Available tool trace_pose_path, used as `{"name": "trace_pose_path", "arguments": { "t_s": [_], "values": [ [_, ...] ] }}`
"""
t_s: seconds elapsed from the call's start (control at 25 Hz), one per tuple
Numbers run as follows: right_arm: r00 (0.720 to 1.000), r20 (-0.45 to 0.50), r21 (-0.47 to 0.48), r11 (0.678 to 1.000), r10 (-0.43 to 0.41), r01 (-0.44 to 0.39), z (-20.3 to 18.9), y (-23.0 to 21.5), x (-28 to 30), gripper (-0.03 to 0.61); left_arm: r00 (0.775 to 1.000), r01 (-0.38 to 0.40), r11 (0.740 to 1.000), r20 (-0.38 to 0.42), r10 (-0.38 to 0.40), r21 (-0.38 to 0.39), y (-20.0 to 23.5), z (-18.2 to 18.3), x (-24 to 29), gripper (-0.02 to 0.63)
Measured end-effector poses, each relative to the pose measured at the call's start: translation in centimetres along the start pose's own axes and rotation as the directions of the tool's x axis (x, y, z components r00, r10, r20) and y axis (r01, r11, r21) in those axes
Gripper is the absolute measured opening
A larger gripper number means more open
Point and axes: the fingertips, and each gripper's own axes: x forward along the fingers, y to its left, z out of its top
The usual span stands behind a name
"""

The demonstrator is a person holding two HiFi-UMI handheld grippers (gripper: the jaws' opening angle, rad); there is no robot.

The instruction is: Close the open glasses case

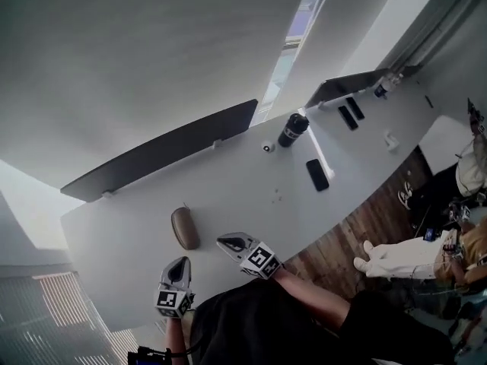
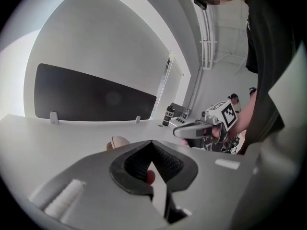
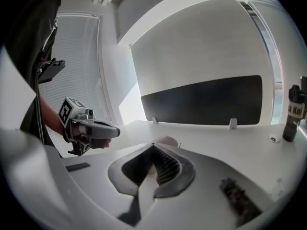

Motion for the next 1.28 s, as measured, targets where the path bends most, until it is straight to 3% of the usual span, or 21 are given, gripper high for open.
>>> {"name": "trace_pose_path", "arguments": {
  "t_s": [0.08, 0.16, 0.36, 0.8, 1.0, 1.28],
  "values": [
    [0.998, 0.03, -0.004, 0.999, -0.049, 0.049, -0.1, -0.2, -1.1, 0.005, 1.0, 0.021, 0.999, -0.01, -0.021, 0.033, -0.6, -0.6, 0.3, 0.006],
    [0.998, 0.041, -0.014, 0.999, -0.042, 0.042, 0.3, 0.2, -1.8, 0.004, 1.0, 0.002, 1.0, -0.029, -0.001, 0.028, -1.0, -1.9, -0.1, 0.006],
    [0.997, 0.06, 0.012, 0.999, -0.046, 0.046, 1.3, 2.5, -1.6, 0.003, 0.999, -0.021, 1.0, -0.038, 0.021, 0.008, -0.5, -0.9, -2.5, 0.006],
    [0.997, -0.004, -0.002, 0.997, -0.074, 0.074, -0.9, 8.2, -1.3, 0.003, 0.999, 0.026, 0.998, -0.031, -0.028, -0.051, -2.5, -3.8, -7.6, 0.006],
    [0.998, -0.038, -0.04, 0.998, -0.041, 0.039, -1.1, 11.4, -1.3, 0.003, 0.998, 0.051, 0.996, -0.038, -0.054, -0.069, -3.3, -5.2, -8.6, 0.006],
    [0.998, -0.059, -0.038, 0.999, -0.036, 0.034, -1.9, 12.7, -1.4, 0.003, 0.997, 0.062, 0.996, -0.041, -0.064, -0.064, -3.7, -5.6, -9.3, 0.006]
  ]
}}
